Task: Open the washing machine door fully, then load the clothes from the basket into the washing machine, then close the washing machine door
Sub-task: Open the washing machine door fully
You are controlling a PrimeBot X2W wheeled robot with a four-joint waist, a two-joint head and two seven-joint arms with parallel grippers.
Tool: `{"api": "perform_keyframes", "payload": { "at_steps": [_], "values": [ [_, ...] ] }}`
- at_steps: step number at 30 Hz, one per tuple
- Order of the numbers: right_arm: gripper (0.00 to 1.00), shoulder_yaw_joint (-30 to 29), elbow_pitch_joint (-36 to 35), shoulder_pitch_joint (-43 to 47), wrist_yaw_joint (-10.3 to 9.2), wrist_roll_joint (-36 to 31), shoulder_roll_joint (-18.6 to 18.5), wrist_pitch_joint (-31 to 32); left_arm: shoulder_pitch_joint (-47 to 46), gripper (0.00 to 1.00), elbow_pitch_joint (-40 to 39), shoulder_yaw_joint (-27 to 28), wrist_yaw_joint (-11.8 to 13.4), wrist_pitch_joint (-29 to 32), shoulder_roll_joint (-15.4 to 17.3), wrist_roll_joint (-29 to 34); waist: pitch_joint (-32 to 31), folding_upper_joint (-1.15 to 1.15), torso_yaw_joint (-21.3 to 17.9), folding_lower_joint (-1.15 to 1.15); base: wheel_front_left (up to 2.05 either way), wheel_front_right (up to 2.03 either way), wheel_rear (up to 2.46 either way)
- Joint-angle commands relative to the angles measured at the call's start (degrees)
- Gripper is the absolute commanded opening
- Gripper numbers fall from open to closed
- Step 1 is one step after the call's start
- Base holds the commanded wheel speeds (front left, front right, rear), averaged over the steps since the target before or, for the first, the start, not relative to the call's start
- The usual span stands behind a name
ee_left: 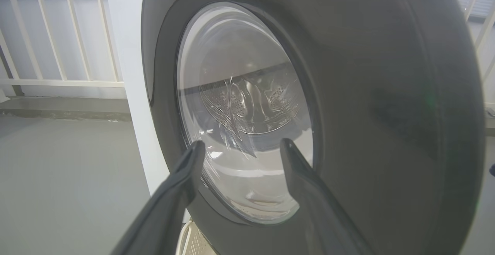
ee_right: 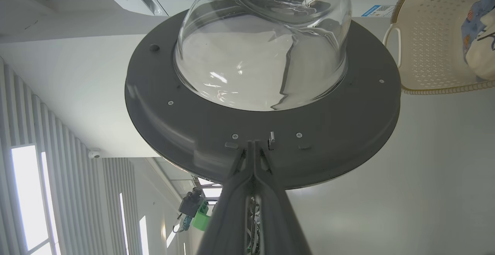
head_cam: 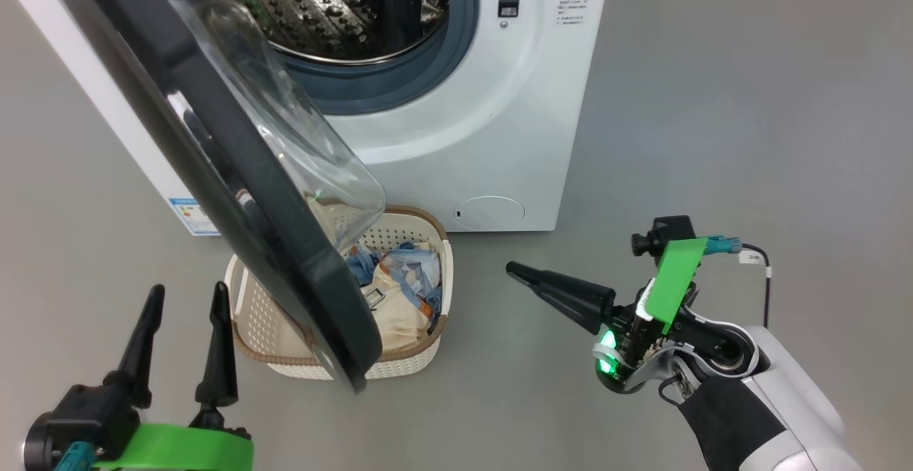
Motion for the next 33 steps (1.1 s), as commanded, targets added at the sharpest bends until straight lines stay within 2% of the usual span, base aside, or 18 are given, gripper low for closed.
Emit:
{"api": "perform_keyframes", "payload": {
  "at_steps": [1, 2, 3, 4, 8, 12, 20, 25, 28, 33],
  "values": [
    [0.21, 0.06, -2.03, 0.47, 0.18, -0.67, 0.7, -1.66, -0.45, 1.0, -1.41, 2.25, -0.29, -0.31, 1.03, 0.57, -0.34, 0.0, -0.54, 0.0, 0.0, 0.0, 0.0],
    [0.48, -0.3, -2.41, 0.61, 0.18, -1.28, 0.73, -2.9, -0.34, 1.0, -1.42, 2.41, -0.29, -0.31, 1.03, 0.57, -0.34, 0.0, -0.68, 0.0, 0.0, 0.0, 0.0],
    [0.82, -0.72, -2.93, 0.79, 0.18, -1.67, 0.85, -3.94, -0.21, 1.0, -1.42, 2.52, -0.25, -0.31, 1.03, 0.5, -0.34, 0.0, -0.79, 0.0, 0.0, 0.0, 0.0],
    [1.0, -1.4, -3.62, 0.94, 0.18, -2.11, 0.97, -5.35, -0.08, 1.0, -1.4, 2.58, -0.16, -0.31, 1.03, 0.36, -0.31, 0.0, -0.88, 0.0, 0.0, 0.0, 0.0],
    [1.0, -4.73, -7.52, 1.26, 0.18, -8.05, 1.18, -16.07, -0.08, 1.0, -1.39, 2.42, -0.02, -0.31, 1.03, -0.26, 0.02, 0.0, -0.93, 0.0, 0.0, 0.0, 0.0],
    [1.0, -5.51, -10.85, 2.03, 0.18, -15.82, 0.97, -26.17, -0.52, 1.0, -1.53, 2.16, 0.13, -0.31, 1.03, -0.52, 0.34, 0.0, -1.0, 0.0, 0.0, 0.0, 0.0],
    [1.0, -1.87, -13.13, 2.58, 0.18, -29.75, -1.44, -44.22, -0.25, 1.0, -1.6, 2.1, 0.42, -0.31, 1.03, -0.78, 0.13, 0.0, -1.77, 0.0, 0.0, 0.0, 0.0],
    [1.0, 1.59, -10.21, 2.41, 0.18, -39.87, -4.83, -55.27, 0.08, 1.0, -1.65, 2.14, 0.62, -0.31, 1.03, -0.87, -0.26, 0.0, -2.37, 0.0, 0.0, 0.0, 0.0],
    [1.0, 2.22, -6.98, 1.85, 0.18, -47.09, -5.52, -58.88, 0.44, 1.0, -1.81, 2.25, 0.82, -0.31, 1.03, -0.94, -0.56, 0.0, -2.77, 0.0, 0.0, 0.0, 0.0],
    [1.0, -0.38, -6.79, 2.54, 0.18, -58.28, -4.55, -59.86, 0.85, 1.0, -1.79, 2.59, 0.91, -0.31, 1.03, -0.98, -1.07, 0.0, -3.5, 0.0, 0.0, 0.0, 0.0]
  ]
}}
